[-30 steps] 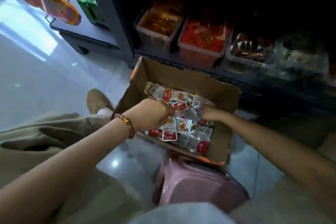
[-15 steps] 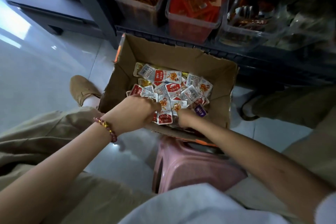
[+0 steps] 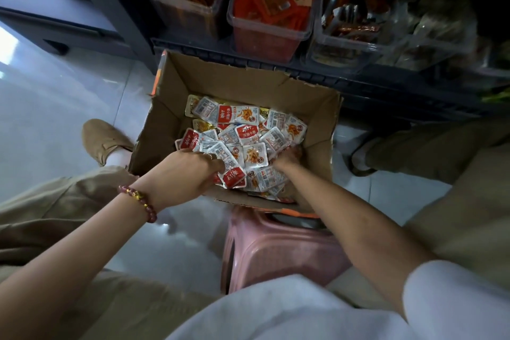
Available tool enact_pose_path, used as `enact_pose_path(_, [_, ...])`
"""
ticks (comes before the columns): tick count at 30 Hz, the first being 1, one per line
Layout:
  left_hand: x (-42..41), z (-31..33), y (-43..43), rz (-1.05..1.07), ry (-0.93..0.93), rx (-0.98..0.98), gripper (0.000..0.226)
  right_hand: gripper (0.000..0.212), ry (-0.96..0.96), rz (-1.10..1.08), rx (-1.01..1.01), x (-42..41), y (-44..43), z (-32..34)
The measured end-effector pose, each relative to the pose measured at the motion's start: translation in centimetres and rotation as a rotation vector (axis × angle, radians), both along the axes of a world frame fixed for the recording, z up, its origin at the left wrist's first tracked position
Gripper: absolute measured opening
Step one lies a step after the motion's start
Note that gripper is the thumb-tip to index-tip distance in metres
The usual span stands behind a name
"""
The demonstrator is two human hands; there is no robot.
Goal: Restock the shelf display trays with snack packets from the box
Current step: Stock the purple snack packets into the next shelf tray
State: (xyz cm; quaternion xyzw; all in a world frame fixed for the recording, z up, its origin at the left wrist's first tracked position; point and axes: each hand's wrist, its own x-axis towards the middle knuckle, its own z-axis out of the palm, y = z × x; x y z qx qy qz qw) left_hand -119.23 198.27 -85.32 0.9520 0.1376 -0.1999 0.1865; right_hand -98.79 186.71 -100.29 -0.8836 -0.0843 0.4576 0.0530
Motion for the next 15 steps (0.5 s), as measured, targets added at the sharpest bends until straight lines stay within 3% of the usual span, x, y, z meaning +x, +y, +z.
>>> enact_pose_path(2, [0.0, 0.1, -0.1, -0.004, 0.003, 0.005, 0.025, 0.066, 0.032, 0.114, -0.176, -0.3, -0.8, -1.3])
enact_pose_path(5, [0.2, 0.3, -0.3, 0.004, 0.018, -0.012, 0.027, 0.069, -0.067, 0.331, -0.217, -1.8, -1.4, -1.0])
enact_pose_path(10, [0.2, 0.1, -0.4, -0.012, 0.088, 0.023, 0.028, 0.046, -0.201, 0.501, -0.142, -1.8, 0.5, 0.7])
enact_pose_path(15, [0.0, 0.1, -0.5, -0.033, 0.139, 0.044, 0.031, 0.038, -0.077, 0.593, -0.079, 0.8, 2.9, 5.4])
